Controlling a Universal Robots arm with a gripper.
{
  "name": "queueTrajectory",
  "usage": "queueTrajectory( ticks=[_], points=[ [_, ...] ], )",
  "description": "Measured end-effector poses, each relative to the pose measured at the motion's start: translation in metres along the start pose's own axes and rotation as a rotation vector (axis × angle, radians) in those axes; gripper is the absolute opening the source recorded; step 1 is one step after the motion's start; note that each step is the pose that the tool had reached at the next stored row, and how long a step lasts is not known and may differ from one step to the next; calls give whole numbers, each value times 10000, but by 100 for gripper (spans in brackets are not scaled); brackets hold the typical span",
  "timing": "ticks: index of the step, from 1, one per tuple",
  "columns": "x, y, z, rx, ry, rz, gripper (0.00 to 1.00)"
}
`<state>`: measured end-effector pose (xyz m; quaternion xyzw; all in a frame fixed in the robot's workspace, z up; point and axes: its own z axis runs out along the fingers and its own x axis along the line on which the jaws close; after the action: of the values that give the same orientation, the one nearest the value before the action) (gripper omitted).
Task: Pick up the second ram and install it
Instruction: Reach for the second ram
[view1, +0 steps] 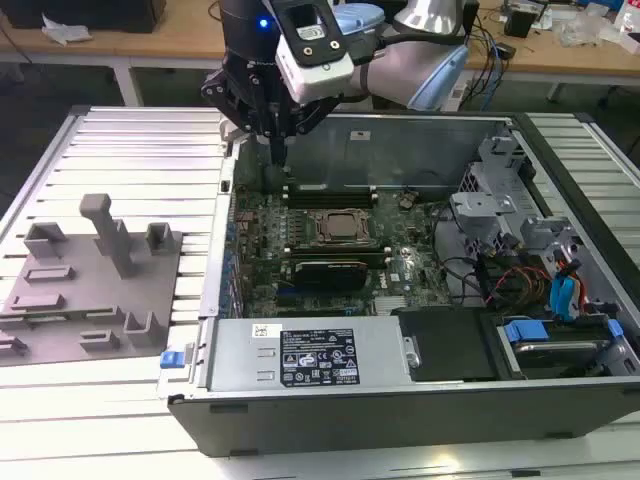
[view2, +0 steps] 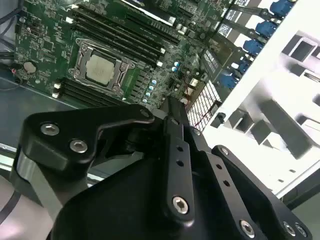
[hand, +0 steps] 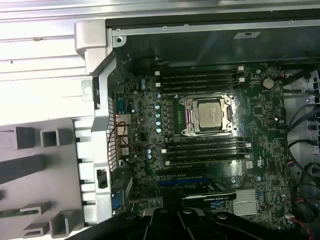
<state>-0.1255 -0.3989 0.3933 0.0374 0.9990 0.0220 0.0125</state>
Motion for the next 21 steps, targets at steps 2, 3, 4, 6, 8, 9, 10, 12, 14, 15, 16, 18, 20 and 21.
queueTrajectory(
  ticks=[2, 3, 4, 6, 8, 9, 10, 12, 14, 15, 16, 18, 20, 21],
  points=[
    [109, -8, -2, -1, -1, -1, 11],
    [159, -11, -3, -1, 0, 0, 11],
    [205, -15, -3, -2, -1, 0, 11],
    [240, -18, -3, -2, -1, -1, 11],
    [279, -21, -2, -1, 0, -1, 11],
    [293, -22, 0, -2, -1, -1, 11],
    [327, -24, 1, -1, -1, 0, 11],
    [352, -27, 7, -2, 0, 0, 11],
    [372, -28, 9, -1, 0, -1, 11],
    [382, -29, 9, -1, 0, 0, 11],
    [391, -30, 10, -1, 0, -1, 11],
    [405, -31, 10, -1, 0, -1, 11],
    [428, -33, 9, 0, 0, -1, 11],
    [453, -35, 9, 0, 0, -1, 11]
  ],
)
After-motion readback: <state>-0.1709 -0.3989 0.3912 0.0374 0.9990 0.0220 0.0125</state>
